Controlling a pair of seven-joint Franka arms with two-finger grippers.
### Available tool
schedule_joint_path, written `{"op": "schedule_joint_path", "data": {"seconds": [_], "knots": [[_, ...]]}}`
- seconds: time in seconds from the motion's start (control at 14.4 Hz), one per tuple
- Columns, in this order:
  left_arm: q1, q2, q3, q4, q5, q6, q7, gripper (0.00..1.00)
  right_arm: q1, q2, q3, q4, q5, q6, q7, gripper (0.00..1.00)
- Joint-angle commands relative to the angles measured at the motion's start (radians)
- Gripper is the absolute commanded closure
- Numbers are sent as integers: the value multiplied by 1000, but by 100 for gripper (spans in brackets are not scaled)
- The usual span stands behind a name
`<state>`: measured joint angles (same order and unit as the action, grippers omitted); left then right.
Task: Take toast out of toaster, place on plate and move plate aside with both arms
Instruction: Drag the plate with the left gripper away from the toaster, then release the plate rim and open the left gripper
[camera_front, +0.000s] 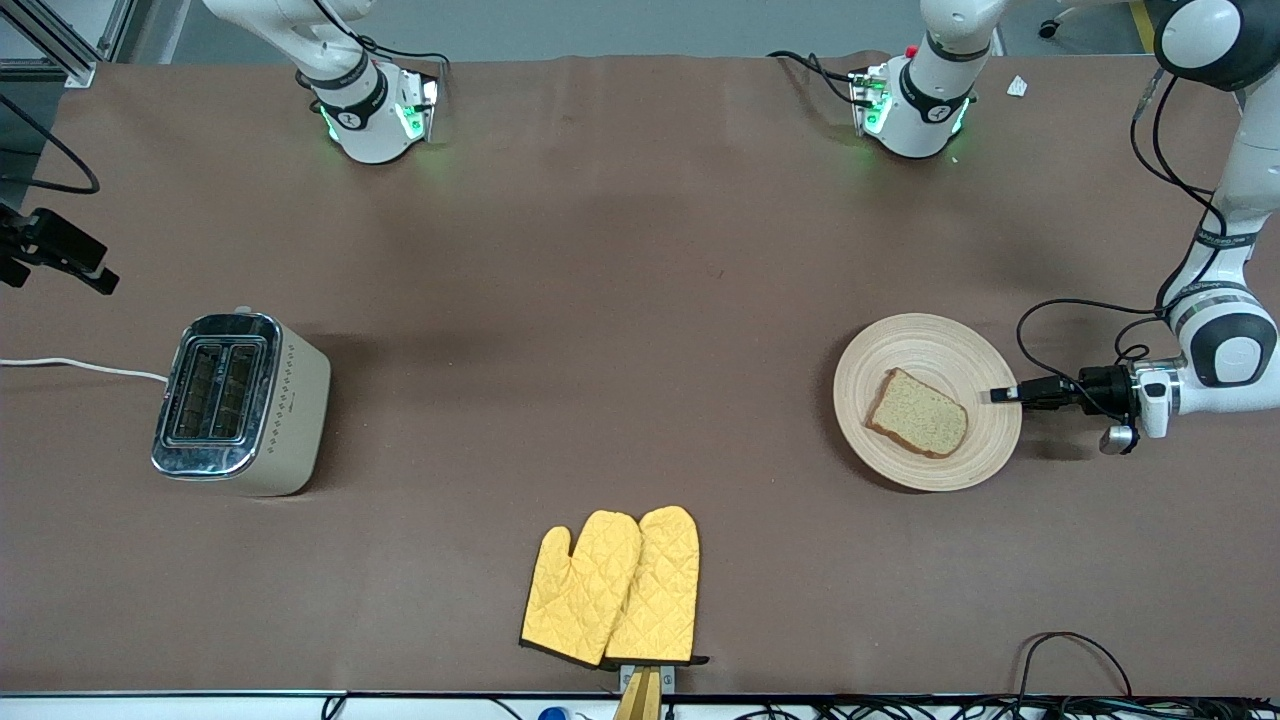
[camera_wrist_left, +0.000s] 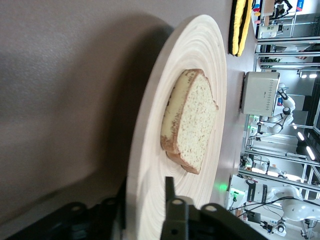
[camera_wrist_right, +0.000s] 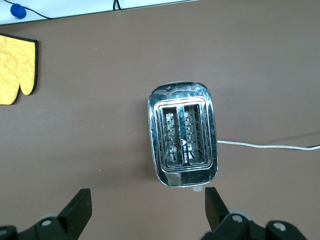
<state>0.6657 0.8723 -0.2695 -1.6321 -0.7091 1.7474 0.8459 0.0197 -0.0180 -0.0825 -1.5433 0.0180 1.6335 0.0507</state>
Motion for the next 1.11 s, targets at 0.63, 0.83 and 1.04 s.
{"op": "schedule_joint_path", "data": {"seconds": [0.63,0.83,1.04], "knots": [[-70,-94,-42,129,350,-35,-379,0,-17,-25,12,-21,5,6,12,0],[-118,-179,-45,130,454,-28,-433,0,-17,-25,12,-21,5,6,12,0],[-144,-339,-63,133,513,-25,-426,0,-17,-25,12,-21,5,6,12,0]]}}
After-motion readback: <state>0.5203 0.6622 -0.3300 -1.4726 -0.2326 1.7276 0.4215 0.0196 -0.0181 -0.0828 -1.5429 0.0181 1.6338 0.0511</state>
